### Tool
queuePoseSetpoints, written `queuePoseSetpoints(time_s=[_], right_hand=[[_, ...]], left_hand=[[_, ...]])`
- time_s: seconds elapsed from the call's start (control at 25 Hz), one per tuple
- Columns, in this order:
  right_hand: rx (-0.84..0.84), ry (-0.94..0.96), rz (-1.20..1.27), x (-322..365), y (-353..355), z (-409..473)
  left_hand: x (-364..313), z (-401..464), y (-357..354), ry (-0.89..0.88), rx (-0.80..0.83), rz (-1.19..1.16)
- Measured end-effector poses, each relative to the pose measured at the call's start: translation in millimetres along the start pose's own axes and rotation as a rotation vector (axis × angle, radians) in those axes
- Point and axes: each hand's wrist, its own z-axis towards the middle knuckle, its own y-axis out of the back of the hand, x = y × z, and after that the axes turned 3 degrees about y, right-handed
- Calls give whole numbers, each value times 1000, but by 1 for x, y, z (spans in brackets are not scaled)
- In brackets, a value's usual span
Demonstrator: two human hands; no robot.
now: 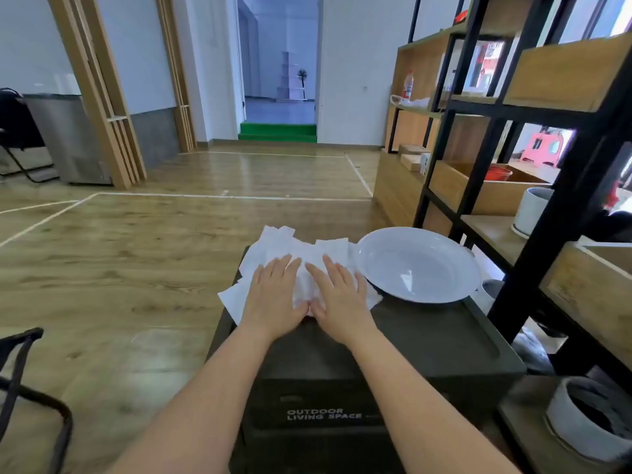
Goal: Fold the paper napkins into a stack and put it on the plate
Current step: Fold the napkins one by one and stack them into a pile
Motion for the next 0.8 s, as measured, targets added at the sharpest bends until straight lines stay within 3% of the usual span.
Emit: queuePoseSetpoints(time_s=[0.12,0.24,0.4,0.52,0.64,0.8], right_hand=[[-14,-151,178,-3,-18,-12],[-158,-189,395,-10,-23,-12],[-49,-165,356,-18,-18,-4],[-65,-160,373,-25,-6,1],[-131,-173,585,-31,16,-6],[-145,-298,878,-44,42,-27]], left_hand=[[5,-16,-23,70,18,-32],[6,-14,-29,118,-94,-105],[7,-3,-21,206,-199,-196],[-4,-4,-4,242,-271,-372],[-22,-11,17,218,-153,-677],[-37,-22,17,317,-85,-844]])
